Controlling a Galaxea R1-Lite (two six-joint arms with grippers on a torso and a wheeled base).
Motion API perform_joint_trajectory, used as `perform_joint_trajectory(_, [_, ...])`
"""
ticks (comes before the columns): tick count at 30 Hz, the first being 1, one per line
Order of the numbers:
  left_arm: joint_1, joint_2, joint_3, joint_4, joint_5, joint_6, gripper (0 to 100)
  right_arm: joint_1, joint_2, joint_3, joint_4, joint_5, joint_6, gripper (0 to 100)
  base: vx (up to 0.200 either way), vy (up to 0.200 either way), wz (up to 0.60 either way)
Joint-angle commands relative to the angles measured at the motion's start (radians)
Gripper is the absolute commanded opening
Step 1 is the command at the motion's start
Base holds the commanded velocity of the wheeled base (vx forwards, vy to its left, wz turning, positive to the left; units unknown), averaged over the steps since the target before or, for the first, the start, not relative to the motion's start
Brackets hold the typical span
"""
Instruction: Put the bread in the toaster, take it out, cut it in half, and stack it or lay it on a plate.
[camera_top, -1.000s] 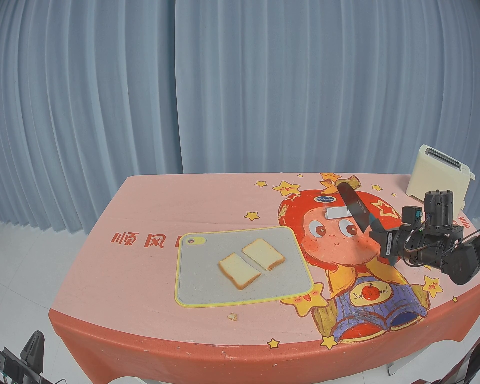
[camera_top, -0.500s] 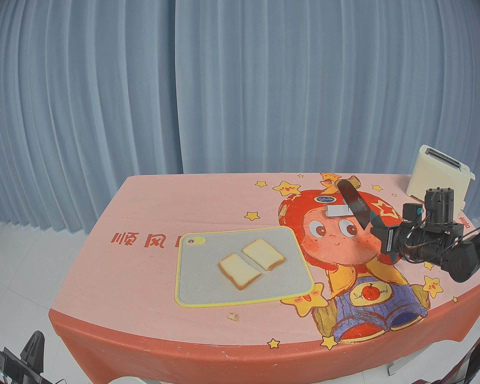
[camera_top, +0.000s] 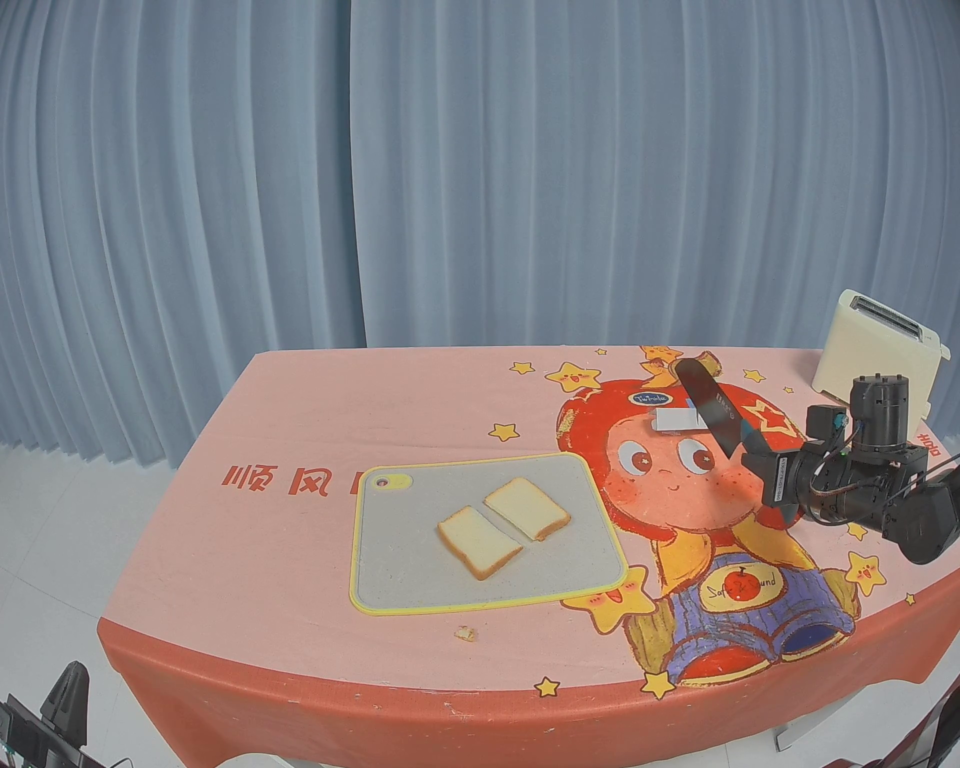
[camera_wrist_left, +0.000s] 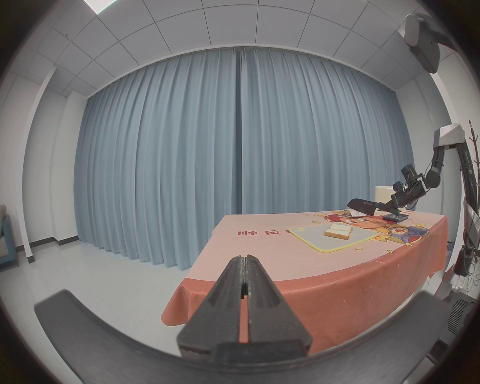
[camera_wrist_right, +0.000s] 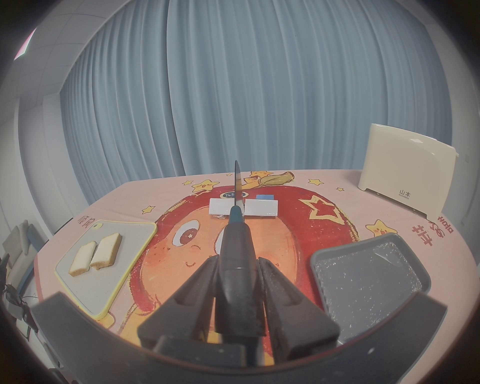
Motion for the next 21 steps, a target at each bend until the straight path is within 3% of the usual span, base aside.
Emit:
perform_joint_trajectory(1, [0.000, 0.000, 0.016, 0.000, 0.000, 0.000, 0, 0.006, -0.009, 0.004, 0.000, 0.001, 0.001, 0, 0.000, 0.000, 0.00])
perform_joint_trajectory(21, [0.000, 0.002, 0.016, 0.000, 0.000, 0.000, 0, 0.010, 0.002, 0.009, 0.005, 0.001, 0.002, 0, 0.000, 0.000, 0.00])
